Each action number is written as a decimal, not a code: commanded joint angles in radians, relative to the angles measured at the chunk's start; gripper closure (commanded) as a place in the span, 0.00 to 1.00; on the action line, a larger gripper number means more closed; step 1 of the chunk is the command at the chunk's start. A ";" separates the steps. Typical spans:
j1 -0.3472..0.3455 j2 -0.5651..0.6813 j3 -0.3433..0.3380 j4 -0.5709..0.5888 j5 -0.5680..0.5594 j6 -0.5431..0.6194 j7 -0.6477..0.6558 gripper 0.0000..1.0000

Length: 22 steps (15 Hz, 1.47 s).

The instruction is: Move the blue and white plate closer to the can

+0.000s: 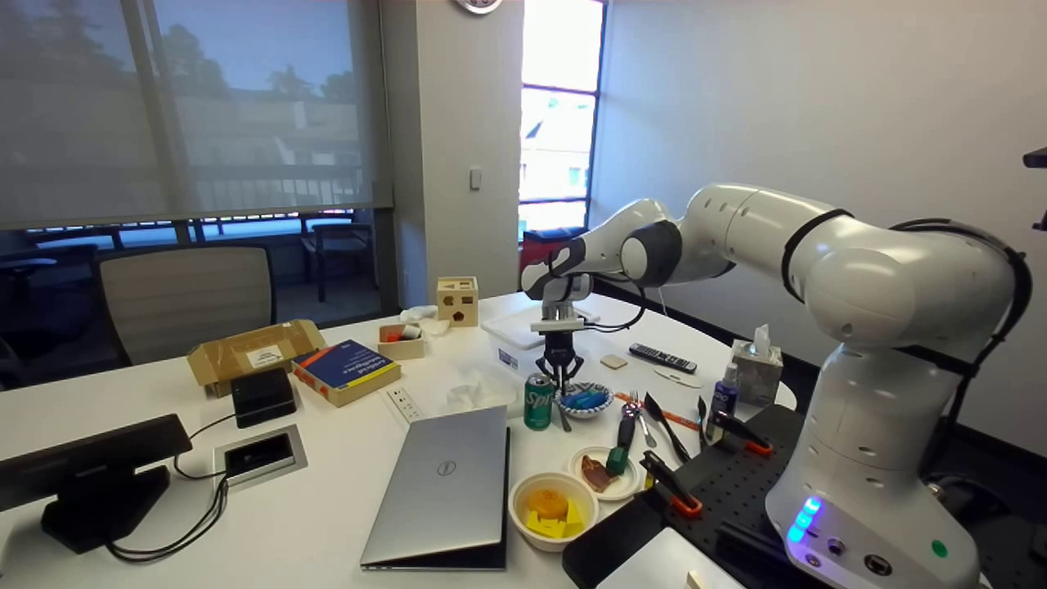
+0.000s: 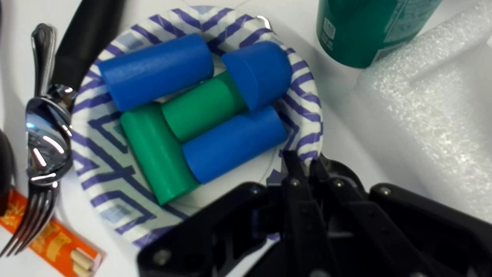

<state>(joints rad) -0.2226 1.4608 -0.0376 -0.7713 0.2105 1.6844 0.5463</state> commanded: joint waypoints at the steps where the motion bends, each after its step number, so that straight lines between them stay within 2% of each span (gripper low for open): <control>1: -0.026 0.029 -0.021 -0.045 0.017 0.045 0.018 0.98; 14: -0.091 0.026 -0.036 -0.051 0.046 0.080 0.100 0.98; 22: -0.093 -0.006 -0.024 -0.099 0.039 0.147 0.124 0.98</control>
<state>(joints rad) -0.3247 1.4556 -0.0502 -0.8080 0.2452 1.6953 0.6614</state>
